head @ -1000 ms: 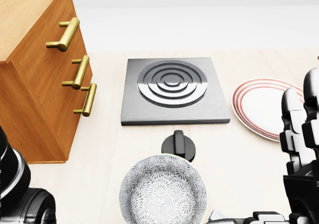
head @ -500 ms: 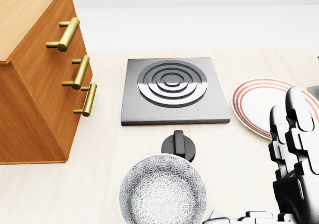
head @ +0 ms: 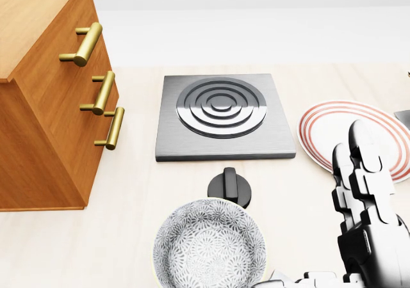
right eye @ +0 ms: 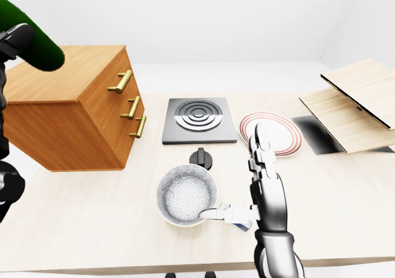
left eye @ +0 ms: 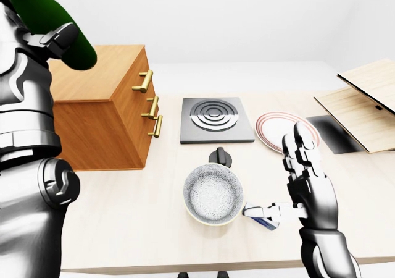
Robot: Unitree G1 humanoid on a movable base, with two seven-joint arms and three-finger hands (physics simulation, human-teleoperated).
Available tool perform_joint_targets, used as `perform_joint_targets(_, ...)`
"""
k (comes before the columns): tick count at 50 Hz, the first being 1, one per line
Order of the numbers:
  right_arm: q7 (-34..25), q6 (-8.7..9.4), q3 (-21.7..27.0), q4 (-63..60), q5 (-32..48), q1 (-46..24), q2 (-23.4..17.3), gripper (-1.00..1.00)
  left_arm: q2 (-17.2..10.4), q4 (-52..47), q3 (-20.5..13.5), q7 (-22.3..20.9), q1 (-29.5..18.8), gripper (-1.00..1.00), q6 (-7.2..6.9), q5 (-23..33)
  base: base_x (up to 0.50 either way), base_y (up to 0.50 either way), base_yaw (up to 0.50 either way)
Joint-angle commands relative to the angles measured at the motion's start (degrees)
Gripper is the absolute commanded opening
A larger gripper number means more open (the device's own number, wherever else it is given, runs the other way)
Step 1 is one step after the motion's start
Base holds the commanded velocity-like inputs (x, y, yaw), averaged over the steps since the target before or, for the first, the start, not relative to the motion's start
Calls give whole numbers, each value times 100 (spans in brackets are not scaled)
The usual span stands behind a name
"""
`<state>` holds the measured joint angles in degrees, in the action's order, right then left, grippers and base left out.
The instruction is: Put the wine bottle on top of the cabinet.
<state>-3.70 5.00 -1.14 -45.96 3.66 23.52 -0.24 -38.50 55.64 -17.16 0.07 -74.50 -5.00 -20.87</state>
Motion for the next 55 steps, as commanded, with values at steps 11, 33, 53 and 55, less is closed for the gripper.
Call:
perform_joint_targets(11,287,0,-300,826,-54,44,-75,100,142,1549,91,65,244,-100,0,236,0,0,0)
perform_joint_targets(33,329,-7,-384,833,-29,29,-92,100,233,1748,47,197,318,-100,0,449,0,0,0)
perform_joint_targets(53,372,-201,-406,1052,-50,53,-128,100,244,1724,67,182,332,-65,0,603,0,0,0)
perform_joint_targets(55,368,-198,-399,1049,-54,46,-132,100,251,1722,67,175,341,-70,0,609,0,0,0)
